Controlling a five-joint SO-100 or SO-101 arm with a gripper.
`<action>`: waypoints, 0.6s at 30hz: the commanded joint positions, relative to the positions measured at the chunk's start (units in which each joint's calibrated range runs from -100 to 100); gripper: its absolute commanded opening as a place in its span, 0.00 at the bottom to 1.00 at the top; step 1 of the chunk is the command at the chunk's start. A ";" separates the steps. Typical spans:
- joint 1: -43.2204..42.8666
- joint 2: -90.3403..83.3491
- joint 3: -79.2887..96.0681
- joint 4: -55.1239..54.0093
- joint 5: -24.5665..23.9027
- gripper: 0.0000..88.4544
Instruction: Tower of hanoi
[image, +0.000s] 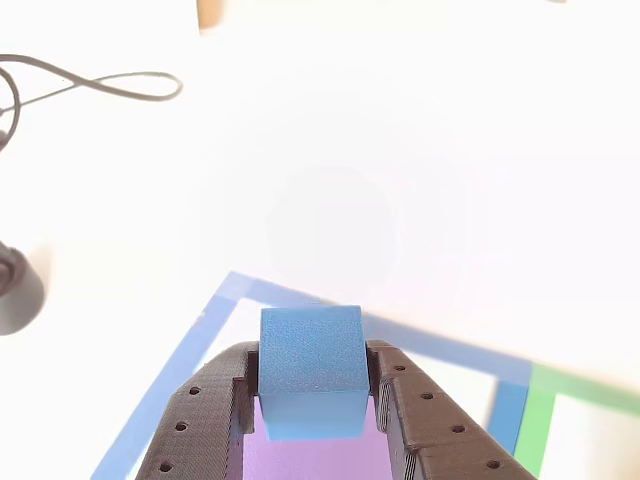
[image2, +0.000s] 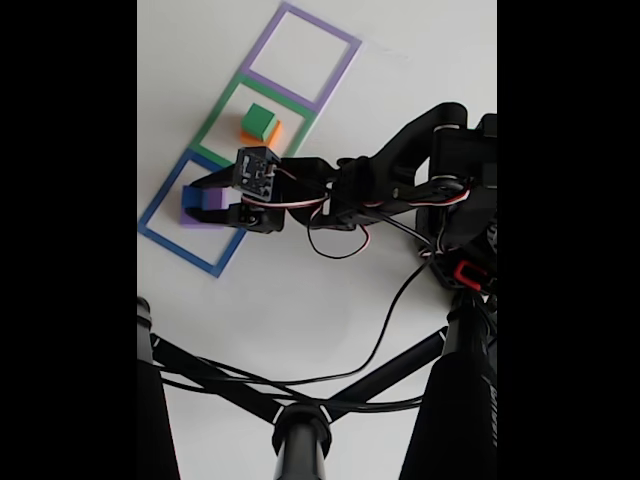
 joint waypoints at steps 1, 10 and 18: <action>1.15 1.69 -0.23 -4.58 0.00 0.05; 1.82 6.69 -1.05 -8.95 0.00 0.05; 1.43 10.00 -2.59 -11.06 0.00 0.05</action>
